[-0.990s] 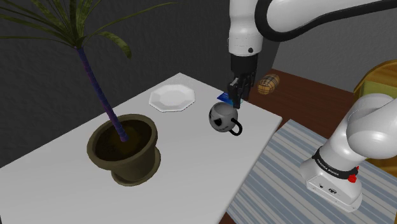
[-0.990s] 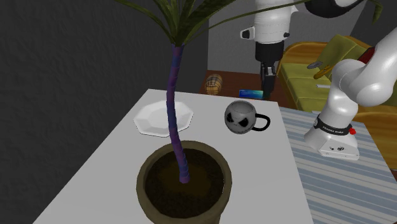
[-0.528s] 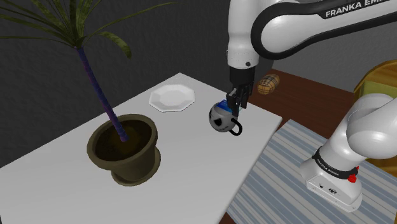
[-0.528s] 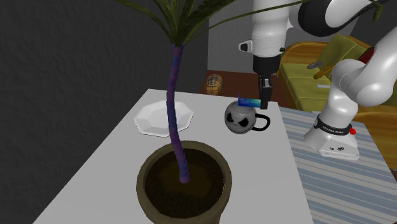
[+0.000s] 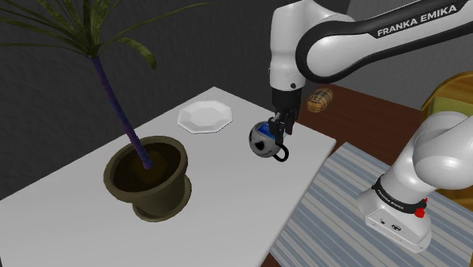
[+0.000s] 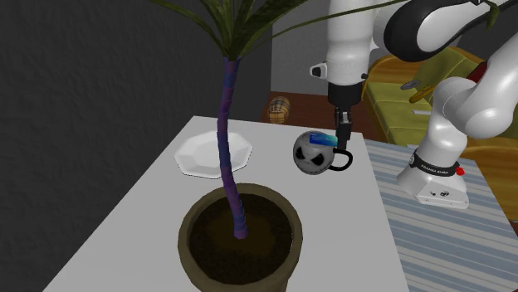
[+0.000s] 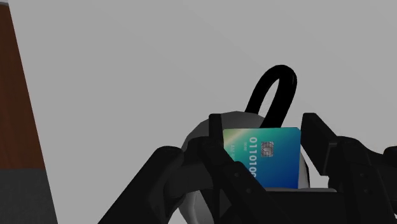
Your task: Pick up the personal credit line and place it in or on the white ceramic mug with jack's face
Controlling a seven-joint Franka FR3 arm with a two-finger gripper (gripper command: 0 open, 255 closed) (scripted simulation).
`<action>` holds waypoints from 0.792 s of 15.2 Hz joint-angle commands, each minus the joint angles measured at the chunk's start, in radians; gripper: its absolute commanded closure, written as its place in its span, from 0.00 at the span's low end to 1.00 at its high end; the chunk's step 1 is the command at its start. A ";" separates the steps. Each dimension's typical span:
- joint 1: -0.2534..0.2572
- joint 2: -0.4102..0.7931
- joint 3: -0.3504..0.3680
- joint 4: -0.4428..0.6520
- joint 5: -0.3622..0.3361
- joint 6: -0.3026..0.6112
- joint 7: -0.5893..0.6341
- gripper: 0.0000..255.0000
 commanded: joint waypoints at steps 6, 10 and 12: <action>0.000 0.001 0.000 -0.001 0.000 0.001 0.000 0.00; 0.001 0.001 0.001 -0.001 0.000 0.001 0.000 0.00; -0.004 -0.008 -0.011 0.059 -0.008 -0.068 0.002 0.00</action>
